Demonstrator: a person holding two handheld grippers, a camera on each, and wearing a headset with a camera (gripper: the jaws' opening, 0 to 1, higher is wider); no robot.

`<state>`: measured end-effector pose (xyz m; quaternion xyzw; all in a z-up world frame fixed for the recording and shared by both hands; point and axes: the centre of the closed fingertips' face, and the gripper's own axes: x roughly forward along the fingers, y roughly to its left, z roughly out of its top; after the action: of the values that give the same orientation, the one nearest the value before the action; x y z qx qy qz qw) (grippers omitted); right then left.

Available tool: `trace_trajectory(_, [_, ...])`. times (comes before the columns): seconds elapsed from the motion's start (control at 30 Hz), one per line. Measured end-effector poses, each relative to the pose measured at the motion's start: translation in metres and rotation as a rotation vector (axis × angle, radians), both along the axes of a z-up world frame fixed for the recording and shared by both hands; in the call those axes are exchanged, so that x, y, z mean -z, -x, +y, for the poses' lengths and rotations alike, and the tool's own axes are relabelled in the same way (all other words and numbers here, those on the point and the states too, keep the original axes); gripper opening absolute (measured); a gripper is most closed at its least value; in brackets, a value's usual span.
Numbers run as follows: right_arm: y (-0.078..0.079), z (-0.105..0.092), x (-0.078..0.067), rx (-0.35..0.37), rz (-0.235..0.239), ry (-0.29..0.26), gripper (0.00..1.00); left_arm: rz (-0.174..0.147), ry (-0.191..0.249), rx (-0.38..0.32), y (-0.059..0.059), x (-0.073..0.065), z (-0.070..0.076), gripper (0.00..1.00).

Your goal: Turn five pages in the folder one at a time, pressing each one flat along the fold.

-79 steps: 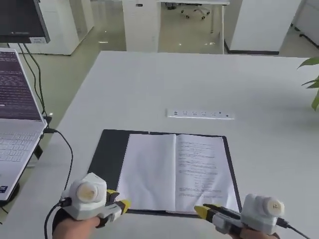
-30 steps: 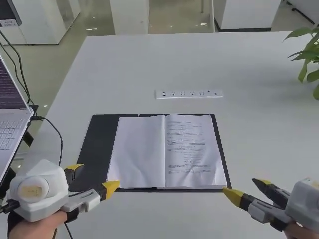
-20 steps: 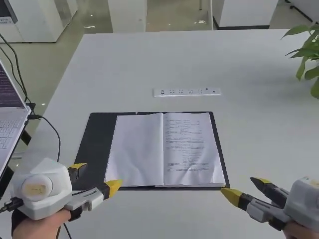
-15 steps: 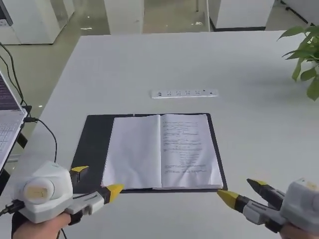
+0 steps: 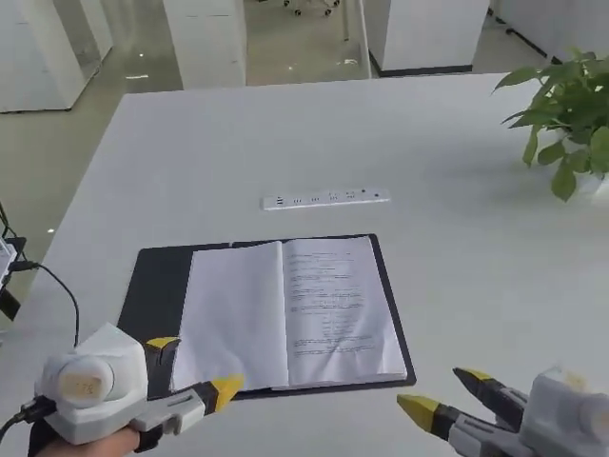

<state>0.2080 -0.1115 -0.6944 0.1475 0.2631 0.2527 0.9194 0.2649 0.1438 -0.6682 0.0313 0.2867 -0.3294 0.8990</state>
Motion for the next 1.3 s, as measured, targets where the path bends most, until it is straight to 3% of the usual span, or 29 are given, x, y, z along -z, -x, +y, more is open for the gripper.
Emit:
trace_trajectory(0.33, [0.010,-0.009,0.001,0.014,0.011,-0.004,0.71,0.001,-0.008,0.122,-0.015,-0.001,-0.049,0.63])
trace_trajectory(0.73, [0.016,-0.013,0.004,0.020,0.028,-0.004,0.71,0.012,-0.029,0.265,-0.026,0.008,-0.110,0.62])
trace_trajectory(1.17, [0.013,-0.016,0.005,0.022,0.037,-0.005,0.71,0.061,-0.015,0.362,-0.039,0.043,-0.178,0.61])
trace_trajectory(1.3, [0.011,-0.016,0.008,0.019,0.048,-0.003,0.71,0.067,-0.040,0.391,-0.041,0.057,-0.194,0.63])
